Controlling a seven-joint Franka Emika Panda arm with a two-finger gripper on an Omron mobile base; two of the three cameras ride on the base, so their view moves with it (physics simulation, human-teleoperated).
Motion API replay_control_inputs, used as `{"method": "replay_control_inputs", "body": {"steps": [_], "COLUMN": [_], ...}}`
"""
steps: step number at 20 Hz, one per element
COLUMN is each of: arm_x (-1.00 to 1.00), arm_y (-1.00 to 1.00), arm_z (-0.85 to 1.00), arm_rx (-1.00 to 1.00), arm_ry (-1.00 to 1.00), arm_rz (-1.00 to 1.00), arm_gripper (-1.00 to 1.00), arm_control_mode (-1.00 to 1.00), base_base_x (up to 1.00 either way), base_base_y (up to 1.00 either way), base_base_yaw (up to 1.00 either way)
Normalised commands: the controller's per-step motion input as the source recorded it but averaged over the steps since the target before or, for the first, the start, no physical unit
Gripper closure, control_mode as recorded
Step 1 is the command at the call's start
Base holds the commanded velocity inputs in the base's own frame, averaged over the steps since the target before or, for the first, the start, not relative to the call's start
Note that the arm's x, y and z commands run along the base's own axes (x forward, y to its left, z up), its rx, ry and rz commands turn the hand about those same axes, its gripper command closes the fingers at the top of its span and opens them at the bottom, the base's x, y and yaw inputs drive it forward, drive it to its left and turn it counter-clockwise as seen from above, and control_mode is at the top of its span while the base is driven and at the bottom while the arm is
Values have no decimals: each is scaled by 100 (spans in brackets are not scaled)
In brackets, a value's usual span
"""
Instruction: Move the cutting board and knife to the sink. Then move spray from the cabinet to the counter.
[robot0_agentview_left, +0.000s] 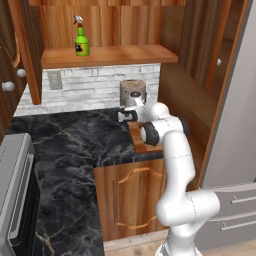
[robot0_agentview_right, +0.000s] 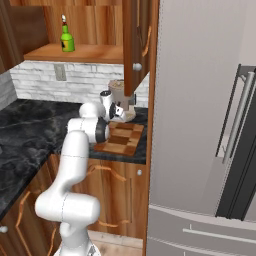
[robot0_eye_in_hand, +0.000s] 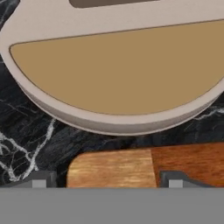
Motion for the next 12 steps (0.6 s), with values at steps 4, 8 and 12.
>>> {"method": "replay_control_inputs", "body": {"steps": [4, 8, 12], "arm_x": [-95, -100, -100], "arm_y": [-5, -1, -2], "arm_z": [-88, -100, -100], "arm_rx": [7, 7, 6], "arm_ry": [0, 0, 1], "arm_rz": [0, 0, 0], "arm_gripper": [-100, -100, -100], "arm_control_mode": [-100, -100, -100], "base_base_x": [0, 0, 0], "base_base_y": [0, 0, 0], "base_base_yaw": [0, 0, 0]}}
